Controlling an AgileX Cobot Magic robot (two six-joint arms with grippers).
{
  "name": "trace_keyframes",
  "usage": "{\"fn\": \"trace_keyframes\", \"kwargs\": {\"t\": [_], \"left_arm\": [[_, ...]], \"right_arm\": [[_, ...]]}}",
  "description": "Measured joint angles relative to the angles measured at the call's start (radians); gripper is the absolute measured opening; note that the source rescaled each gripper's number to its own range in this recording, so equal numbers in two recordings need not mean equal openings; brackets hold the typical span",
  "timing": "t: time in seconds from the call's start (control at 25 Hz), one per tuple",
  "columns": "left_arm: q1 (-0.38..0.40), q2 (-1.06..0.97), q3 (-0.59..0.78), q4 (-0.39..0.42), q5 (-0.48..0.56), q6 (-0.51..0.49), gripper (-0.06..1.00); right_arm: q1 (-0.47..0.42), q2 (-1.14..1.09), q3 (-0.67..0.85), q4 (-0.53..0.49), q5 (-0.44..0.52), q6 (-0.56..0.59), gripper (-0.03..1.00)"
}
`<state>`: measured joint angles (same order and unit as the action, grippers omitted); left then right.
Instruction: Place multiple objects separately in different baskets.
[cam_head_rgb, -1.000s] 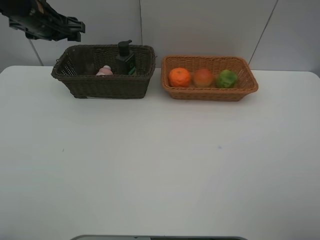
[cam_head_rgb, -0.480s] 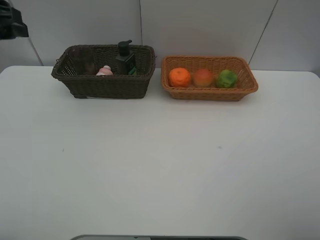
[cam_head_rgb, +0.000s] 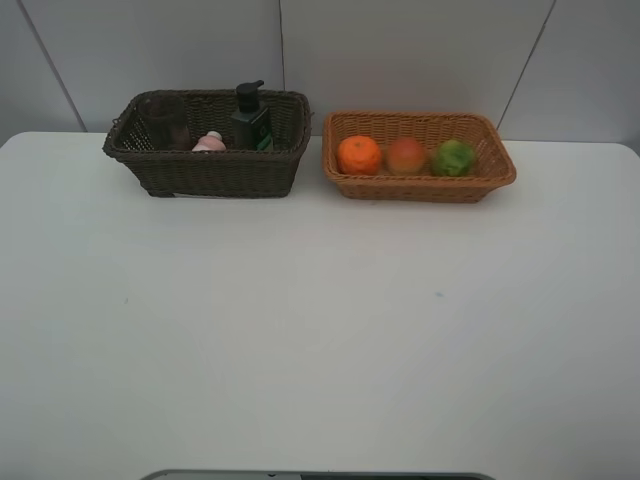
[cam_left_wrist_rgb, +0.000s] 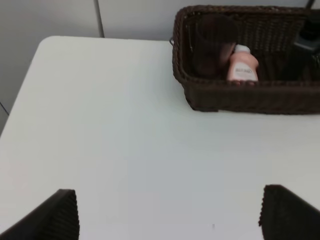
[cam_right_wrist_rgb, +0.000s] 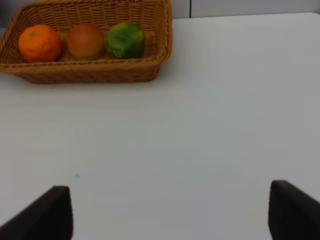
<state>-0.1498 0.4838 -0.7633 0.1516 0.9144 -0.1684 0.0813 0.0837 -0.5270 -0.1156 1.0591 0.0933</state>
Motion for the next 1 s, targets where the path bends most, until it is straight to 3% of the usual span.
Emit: {"fn": "trace_keyframes", "kwargs": {"t": [0.28, 0.48, 0.68, 1.0], "left_arm": [[0.0, -0.204, 0.007, -0.152, 0.237, 0.101, 0.93], [0.0, -0.347, 0.118, -0.185, 0.24, 0.135, 0.93], [0.0, -0.471, 0.247, -0.197, 0.175, 0.168, 0.93], [0.0, -0.491, 0.259, -0.199, 0.153, 0.168, 0.92]], "right_arm": [[0.0, 0.0, 0.0, 0.0, 0.0, 0.0, 0.61], [0.0, 0.0, 0.0, 0.0, 0.0, 0.0, 0.61], [0.0, 0.0, 0.0, 0.0, 0.0, 0.0, 0.61], [0.0, 0.0, 0.0, 0.0, 0.0, 0.0, 0.61]]}}
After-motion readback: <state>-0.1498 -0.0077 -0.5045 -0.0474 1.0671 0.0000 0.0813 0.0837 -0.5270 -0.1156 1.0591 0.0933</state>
